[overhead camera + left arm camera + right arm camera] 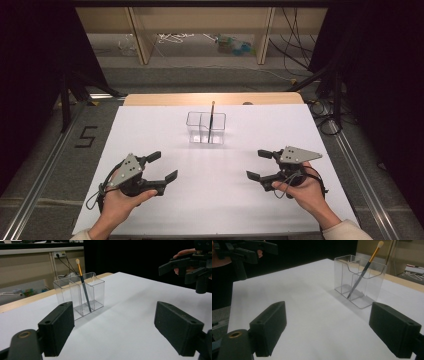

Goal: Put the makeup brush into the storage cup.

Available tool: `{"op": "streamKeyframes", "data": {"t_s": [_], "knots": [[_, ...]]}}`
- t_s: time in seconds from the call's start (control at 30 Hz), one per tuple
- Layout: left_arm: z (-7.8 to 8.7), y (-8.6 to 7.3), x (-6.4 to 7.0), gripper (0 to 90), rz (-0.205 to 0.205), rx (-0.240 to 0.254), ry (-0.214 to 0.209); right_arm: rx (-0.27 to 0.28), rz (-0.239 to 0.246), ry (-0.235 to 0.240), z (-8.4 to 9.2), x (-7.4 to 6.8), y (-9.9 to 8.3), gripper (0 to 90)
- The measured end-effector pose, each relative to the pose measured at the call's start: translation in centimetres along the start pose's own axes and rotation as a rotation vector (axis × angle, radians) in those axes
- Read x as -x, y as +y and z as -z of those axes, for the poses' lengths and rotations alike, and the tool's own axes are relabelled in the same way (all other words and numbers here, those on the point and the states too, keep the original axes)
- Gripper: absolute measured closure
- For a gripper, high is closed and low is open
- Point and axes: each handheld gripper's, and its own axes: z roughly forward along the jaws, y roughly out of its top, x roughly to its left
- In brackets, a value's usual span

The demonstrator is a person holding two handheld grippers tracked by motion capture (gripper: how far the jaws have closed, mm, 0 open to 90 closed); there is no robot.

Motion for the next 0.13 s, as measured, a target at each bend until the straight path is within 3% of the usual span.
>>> {"op": "streamKeyframes", "data": {"t_s": [0.13], "knots": [[-0.16,-0.12,0.01,16.2,-0.001,-0.010,-0.009,-0.012,0.006,-0.013,0.13,0.06,0.03,15.1]]}}
